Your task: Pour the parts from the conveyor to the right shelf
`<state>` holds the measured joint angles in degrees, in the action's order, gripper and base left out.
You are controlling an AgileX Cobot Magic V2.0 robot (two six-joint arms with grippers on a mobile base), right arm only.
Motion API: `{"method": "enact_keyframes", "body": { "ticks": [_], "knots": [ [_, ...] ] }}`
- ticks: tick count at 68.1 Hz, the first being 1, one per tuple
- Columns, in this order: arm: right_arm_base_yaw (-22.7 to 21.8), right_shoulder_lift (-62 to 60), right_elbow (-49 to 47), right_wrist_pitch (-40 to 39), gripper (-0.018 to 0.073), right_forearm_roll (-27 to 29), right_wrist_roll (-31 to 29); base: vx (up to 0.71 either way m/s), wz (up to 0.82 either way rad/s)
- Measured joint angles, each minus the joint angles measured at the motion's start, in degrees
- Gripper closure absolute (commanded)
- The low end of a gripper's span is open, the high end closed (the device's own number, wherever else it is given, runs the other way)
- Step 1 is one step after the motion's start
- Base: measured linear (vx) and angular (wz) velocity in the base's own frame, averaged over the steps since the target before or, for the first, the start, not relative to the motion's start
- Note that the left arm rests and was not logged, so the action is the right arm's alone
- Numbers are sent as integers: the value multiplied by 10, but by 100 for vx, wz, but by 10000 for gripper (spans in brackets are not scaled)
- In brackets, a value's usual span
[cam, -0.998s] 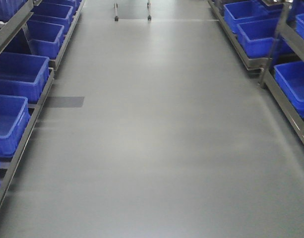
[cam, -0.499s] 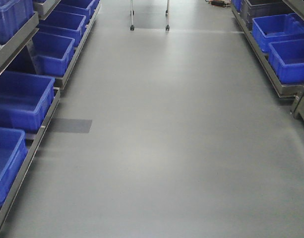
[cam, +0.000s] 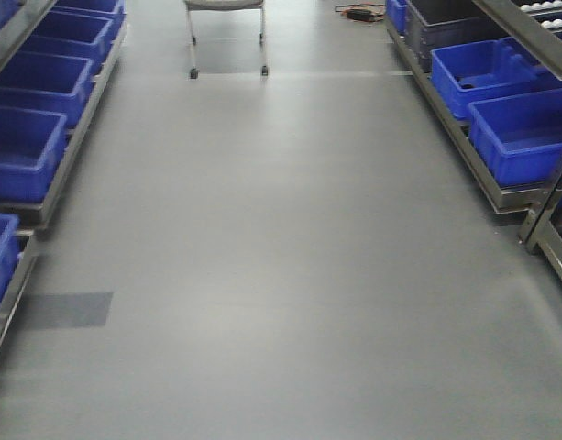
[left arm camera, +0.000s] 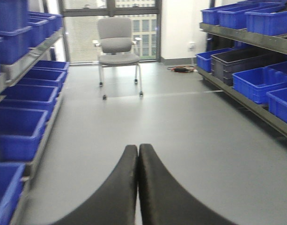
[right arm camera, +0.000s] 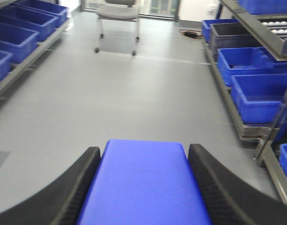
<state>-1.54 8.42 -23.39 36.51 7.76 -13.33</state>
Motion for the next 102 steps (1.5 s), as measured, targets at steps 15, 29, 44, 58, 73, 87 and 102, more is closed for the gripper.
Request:
{"method": "enact_keyframes", "body": {
  "ticks": [15, 29, 44, 58, 73, 87, 102],
  "knots": [
    [0, 0, 0, 0, 565, 0, 0, 49, -25],
    [0, 0, 0, 0, 565, 0, 0, 43, 4],
    [0, 0, 0, 0, 565, -1, 0, 40, 50],
    [0, 0, 0, 0, 565, -1, 0, 36, 83],
    [0, 0, 0, 0, 565, -1, 0, 33, 88],
    [0, 0, 0, 0, 565, -1, 0, 32, 79],
    [0, 0, 0, 0, 565, -1, 0, 24, 68]
  ]
}}
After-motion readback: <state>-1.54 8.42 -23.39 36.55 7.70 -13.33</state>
